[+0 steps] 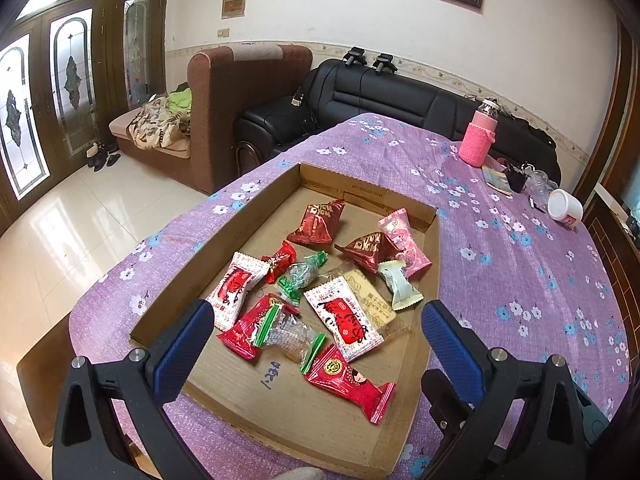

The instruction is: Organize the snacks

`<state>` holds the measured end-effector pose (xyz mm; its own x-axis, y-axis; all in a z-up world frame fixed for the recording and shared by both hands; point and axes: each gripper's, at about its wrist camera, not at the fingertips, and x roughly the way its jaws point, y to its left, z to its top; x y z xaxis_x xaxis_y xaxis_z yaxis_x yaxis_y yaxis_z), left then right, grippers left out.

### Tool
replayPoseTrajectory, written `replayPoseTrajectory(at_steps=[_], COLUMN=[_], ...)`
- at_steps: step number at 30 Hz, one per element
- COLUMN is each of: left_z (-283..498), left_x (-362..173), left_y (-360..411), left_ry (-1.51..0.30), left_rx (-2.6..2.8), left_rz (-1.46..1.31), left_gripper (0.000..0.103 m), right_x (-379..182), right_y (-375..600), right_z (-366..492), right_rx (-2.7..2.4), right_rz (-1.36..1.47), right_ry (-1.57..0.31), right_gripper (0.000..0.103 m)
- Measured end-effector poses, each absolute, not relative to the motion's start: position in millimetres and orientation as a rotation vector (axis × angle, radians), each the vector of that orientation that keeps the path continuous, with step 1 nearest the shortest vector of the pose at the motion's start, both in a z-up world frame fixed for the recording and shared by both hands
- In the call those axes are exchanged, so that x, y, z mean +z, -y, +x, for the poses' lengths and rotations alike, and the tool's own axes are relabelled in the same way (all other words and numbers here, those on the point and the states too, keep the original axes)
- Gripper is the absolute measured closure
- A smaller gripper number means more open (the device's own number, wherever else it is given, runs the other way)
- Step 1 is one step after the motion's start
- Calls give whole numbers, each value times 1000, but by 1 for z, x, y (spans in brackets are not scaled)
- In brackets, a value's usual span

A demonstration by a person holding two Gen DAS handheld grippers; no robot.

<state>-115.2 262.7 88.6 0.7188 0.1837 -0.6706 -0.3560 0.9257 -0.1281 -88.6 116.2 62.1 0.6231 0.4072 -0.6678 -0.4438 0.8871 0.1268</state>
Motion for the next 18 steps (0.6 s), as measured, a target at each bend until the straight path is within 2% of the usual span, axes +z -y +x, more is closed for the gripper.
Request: replayPoseTrajectory(at_steps=[18], left_z=[-115], left_x=[95], left_y=[-260], left_ry=[-707], left_rx=[272], left_rz=[-230], left_gripper=[0], right_x=[61], right_y=[-111], right_z=[-86], right_rx=[495], right_rz=[-43], right_ry=[-766], right_gripper=[36])
